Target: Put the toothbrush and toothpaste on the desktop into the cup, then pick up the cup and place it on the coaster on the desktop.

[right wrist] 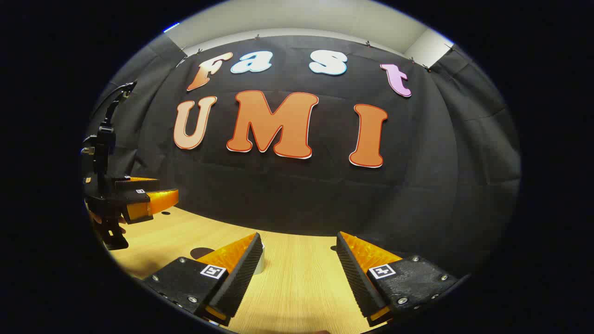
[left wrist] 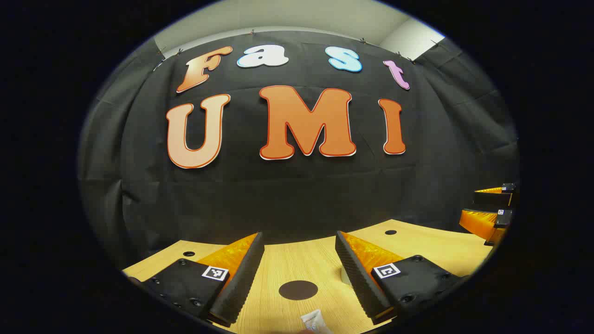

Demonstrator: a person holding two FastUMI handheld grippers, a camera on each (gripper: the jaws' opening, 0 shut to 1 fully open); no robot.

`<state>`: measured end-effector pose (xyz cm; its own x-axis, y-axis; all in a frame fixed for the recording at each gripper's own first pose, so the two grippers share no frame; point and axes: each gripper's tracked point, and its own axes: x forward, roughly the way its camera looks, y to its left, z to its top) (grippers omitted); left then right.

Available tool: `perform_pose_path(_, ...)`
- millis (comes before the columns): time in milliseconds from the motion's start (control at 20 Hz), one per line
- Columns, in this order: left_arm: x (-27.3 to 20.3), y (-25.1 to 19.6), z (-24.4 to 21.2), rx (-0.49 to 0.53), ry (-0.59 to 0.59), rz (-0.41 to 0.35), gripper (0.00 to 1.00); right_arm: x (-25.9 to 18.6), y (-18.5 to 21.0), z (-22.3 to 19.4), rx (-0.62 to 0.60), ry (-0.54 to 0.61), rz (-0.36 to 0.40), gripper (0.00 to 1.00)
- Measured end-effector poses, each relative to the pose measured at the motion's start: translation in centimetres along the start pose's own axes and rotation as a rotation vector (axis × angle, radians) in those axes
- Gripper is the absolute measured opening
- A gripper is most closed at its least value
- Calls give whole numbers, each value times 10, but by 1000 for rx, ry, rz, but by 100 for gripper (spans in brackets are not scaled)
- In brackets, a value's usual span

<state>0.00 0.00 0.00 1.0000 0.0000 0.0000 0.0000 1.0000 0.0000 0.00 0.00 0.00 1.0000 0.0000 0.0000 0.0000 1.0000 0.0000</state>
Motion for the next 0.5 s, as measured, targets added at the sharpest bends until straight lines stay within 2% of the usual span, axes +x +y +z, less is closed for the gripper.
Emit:
perform_pose_path(100,0,1,-1,-8,4,10,92,2,-1,-3,6,14,4,96)
perform_pose_path(150,0,1,-2,-13,10,13,100,3,-1,-4,9,19,9,96)
perform_pose_path(200,-1,2,-4,-17,17,20,97,4,1,-6,11,23,18,96)
perform_pose_path(250,-1,2,-6,-20,25,25,100,4,3,-6,11,26,26,96)
perform_pose_path(500,-4,2,-13,-28,47,25,98,7,18,-9,5,49,67,96)
